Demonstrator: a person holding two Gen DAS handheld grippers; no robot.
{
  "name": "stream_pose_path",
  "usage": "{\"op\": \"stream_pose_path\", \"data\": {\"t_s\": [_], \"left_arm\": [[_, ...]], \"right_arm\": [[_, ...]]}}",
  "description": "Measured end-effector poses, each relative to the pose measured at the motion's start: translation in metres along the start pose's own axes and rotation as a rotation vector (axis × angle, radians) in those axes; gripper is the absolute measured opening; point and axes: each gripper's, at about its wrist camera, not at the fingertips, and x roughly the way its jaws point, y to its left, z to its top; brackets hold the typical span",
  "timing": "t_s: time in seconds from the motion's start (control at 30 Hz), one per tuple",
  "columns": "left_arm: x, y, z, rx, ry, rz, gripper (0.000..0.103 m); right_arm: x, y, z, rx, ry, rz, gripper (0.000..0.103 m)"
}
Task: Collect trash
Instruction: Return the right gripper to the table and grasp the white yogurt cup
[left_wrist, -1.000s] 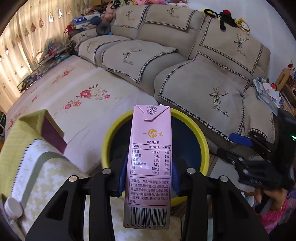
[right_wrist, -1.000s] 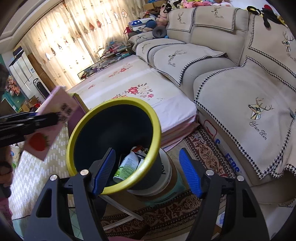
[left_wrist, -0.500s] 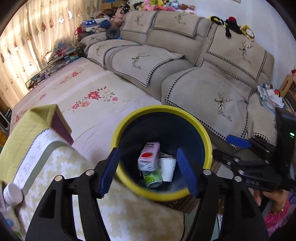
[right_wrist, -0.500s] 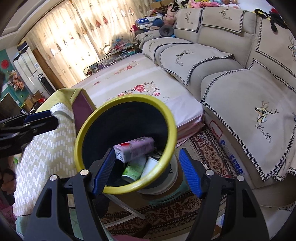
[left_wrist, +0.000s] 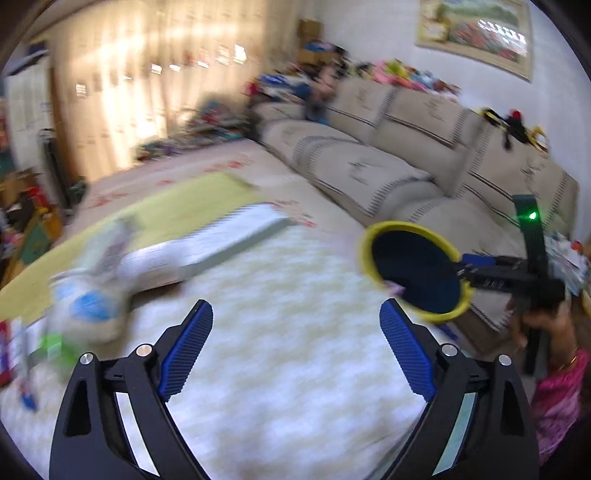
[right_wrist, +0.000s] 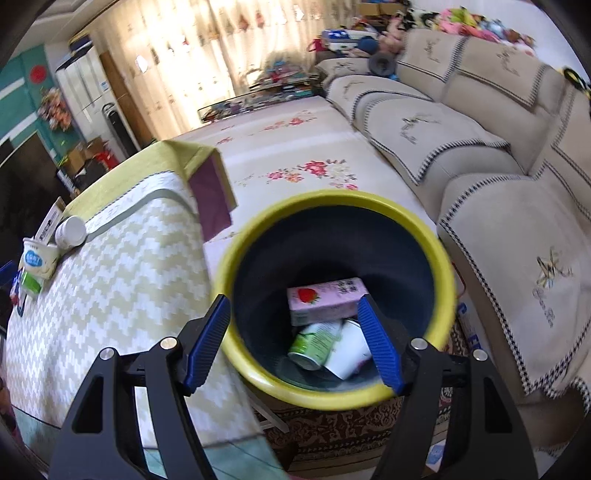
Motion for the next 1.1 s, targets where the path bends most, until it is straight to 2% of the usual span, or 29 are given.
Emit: {"op": "stream_pose_path", "data": {"t_s": [0.07,0.17,0.27,0.4,0.53,0.7,0.83,0.93,1.0,1.1], "left_arm": [[-0.023,0.032,-0.019,-0.013,-0.036,0.090,0.092],[-0.045,0.076,-0.043,-0.054,-0.061,0.173,0.093],[-0.064,0.122,-0.067,-0.129,-0.094,0.234,0.093],[-0.079,0.165,-0.088,-0.219,-0.147,0.275,0.093],[-0.086,0.197,-0.102,-0.342,-0.179,0.272,0.093],[-0.110,0.227,-0.112,-0.459,-0.256,0.301,0.094],[-0.123,0.250,-0.126,-0.559,-0.289,0.303,0.094],[-0.123,0.257,-0.130,-0.585,-0.288,0.296,0.094],[-0.121,0.254,-0.128,-0.576,-0.284,0.298,0.094],[-0.117,0.250,-0.125,-0.553,-0.277,0.305,0.094]], "right_arm": [[0.004,0.022,0.007,-0.034,0.001,0.015,0.068],[0.007,0.058,0.019,-0.086,-0.005,0.045,0.068],[0.009,0.097,0.028,-0.144,-0.016,0.081,0.068],[0.016,0.161,0.039,-0.240,-0.014,0.159,0.068],[0.019,0.236,0.037,-0.361,-0.026,0.248,0.068],[0.026,0.320,0.021,-0.554,-0.032,0.336,0.069],[0.030,0.361,0.018,-0.693,-0.058,0.381,0.072],[0.030,0.379,0.030,-0.747,-0.079,0.400,0.072],[0.035,0.386,0.042,-0.751,-0.066,0.421,0.072],[0.046,0.395,0.055,-0.749,0.003,0.491,0.072]]}}
